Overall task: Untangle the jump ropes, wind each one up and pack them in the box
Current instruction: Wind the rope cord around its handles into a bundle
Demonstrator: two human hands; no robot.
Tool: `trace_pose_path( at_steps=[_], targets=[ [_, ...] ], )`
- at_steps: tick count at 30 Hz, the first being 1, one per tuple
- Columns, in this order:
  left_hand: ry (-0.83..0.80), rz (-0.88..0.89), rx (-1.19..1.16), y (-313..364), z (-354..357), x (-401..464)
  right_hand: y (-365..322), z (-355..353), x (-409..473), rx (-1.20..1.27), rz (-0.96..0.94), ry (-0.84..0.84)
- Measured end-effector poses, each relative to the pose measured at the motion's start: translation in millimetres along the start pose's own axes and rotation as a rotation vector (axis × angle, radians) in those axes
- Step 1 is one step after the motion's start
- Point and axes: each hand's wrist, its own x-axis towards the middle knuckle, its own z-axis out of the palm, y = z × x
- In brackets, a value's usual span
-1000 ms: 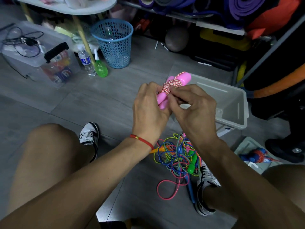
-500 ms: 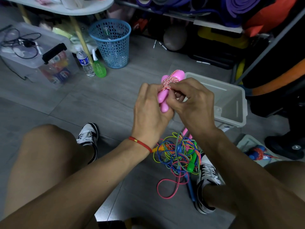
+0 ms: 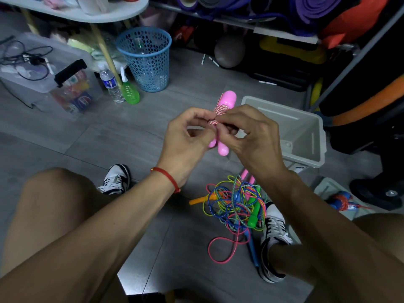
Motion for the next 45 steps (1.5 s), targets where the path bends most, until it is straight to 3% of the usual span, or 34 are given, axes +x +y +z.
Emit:
trace_pose_path(
  at_steps=[6, 16, 21, 28, 34, 45],
  targets=[
    [0.025, 0.098, 0.168, -6, -12, 4, 3, -6, 0, 0.079, 0.075, -0.109],
    [-0.083, 0.424, 0.497, -6, -17, 2, -1, -7, 1, 0.396, 0.527, -0.106],
    [-0.155, 0.509, 0.567, -7, -20, 4, 2, -8, -1, 0.348, 0.509, -0.127],
    [-0.104, 0.199, 0.444, -11, -20, 4, 4, -8, 3, 0.228, 0.417, -0.259],
    [-0.063, -0.016, 0.161, -12, -16, 1, 4, -6, 4, 0.210, 0.355, -0.266],
    [0.003, -0.049, 0.097, -15, -17, 0, -6, -7, -1, 0.150, 0.257, -0.305]
  ],
)
